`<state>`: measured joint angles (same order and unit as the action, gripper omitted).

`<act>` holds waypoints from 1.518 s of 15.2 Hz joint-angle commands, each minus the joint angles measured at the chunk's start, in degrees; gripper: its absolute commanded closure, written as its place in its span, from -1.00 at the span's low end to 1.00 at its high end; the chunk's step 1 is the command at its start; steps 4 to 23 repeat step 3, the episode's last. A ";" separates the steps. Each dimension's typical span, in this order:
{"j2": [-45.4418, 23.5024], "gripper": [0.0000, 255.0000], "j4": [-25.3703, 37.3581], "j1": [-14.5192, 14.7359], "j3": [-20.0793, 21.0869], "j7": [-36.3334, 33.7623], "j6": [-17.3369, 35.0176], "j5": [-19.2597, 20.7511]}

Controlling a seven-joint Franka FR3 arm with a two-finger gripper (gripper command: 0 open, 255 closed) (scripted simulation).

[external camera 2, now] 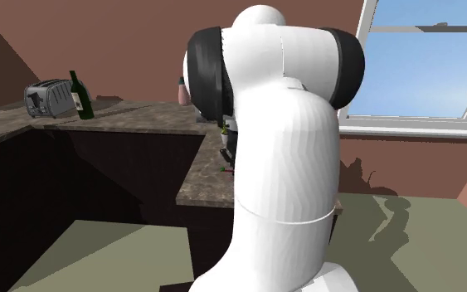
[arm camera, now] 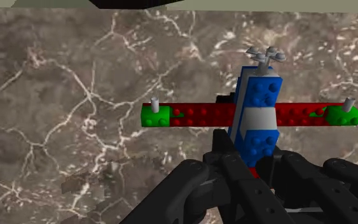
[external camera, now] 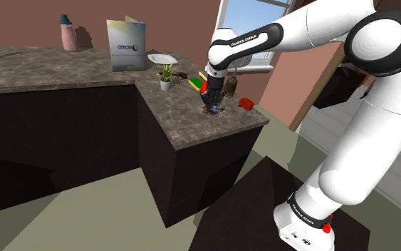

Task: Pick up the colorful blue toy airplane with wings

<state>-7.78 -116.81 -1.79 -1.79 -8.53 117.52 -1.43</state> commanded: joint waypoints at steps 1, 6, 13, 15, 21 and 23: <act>0.75 1.00 0.87 0.00 -0.01 -0.05 -1.64 0.04; 0.80 1.00 0.93 0.00 -0.01 -0.05 -1.75 0.05; 0.80 1.00 0.93 0.00 -0.01 -0.05 -1.75 0.05; 0.80 1.00 0.93 0.00 -0.01 -0.05 -1.75 0.05; 0.80 1.00 0.93 0.00 -0.01 -0.05 -1.75 0.05; 0.80 1.00 0.93 0.00 -0.01 -0.05 -1.75 0.05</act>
